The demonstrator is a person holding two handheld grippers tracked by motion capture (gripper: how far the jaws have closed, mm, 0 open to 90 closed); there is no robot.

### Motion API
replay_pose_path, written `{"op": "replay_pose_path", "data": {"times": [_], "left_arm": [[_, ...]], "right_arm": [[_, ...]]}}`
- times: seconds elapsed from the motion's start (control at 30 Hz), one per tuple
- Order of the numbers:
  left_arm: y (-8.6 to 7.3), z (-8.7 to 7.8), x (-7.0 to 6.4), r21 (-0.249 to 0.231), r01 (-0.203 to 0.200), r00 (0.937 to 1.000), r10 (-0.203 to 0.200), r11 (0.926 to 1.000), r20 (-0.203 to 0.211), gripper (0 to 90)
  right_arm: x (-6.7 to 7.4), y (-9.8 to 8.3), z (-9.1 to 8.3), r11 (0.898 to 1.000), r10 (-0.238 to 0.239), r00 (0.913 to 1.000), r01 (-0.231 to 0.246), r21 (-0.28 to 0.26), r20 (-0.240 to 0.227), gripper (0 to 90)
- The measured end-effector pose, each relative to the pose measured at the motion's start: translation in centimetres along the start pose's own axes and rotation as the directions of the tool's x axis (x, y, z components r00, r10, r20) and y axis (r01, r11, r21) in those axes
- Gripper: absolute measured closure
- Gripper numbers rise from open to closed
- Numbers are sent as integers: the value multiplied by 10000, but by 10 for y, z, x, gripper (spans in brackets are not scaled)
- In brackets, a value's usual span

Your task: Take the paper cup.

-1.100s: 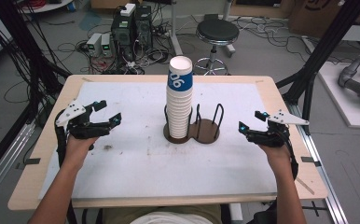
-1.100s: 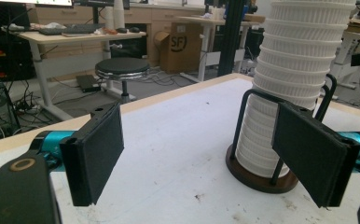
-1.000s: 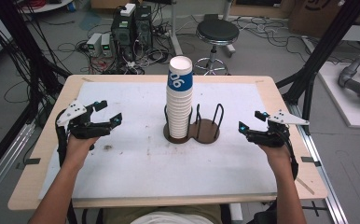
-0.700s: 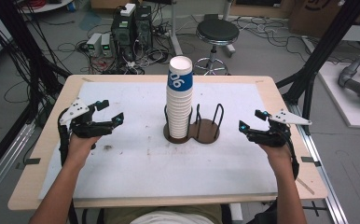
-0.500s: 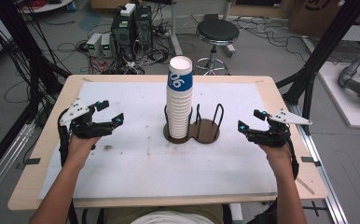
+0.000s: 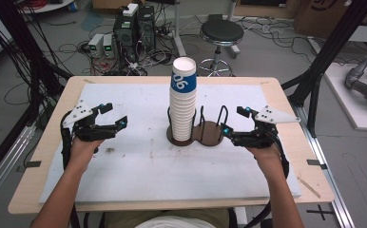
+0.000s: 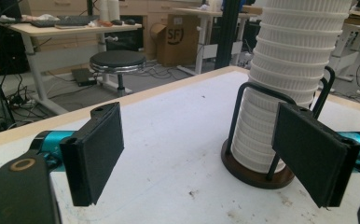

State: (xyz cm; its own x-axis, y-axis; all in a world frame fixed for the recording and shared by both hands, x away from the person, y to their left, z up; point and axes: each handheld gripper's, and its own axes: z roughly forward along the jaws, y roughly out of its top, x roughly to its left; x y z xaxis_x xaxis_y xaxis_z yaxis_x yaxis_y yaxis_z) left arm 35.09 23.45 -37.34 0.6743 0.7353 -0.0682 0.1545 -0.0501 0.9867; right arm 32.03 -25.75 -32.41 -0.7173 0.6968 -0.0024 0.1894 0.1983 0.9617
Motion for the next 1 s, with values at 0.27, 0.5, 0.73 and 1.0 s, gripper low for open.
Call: {"op": "replay_pose_path", "data": {"times": [0.27,0.5,0.73,1.0], "left_arm": [[-1,1,1,36,50,10000,-50,10000,0,167],[-1,0,2,60,105,9999,-105,9999,-45,167],[-2,2,2,131,126,9999,-125,9998,-14,167],[-2,2,1,147,136,9999,-137,9998,71,167]], "right_arm": [[11,17,22,9994,-78,9987,61,-329,-502,135],[13,29,48,9999,-105,9966,94,-140,-813,135],[9,33,69,9999,154,9942,-152,18,-1066,134],[8,36,97,9992,248,9936,-211,346,-1099,134]]}}
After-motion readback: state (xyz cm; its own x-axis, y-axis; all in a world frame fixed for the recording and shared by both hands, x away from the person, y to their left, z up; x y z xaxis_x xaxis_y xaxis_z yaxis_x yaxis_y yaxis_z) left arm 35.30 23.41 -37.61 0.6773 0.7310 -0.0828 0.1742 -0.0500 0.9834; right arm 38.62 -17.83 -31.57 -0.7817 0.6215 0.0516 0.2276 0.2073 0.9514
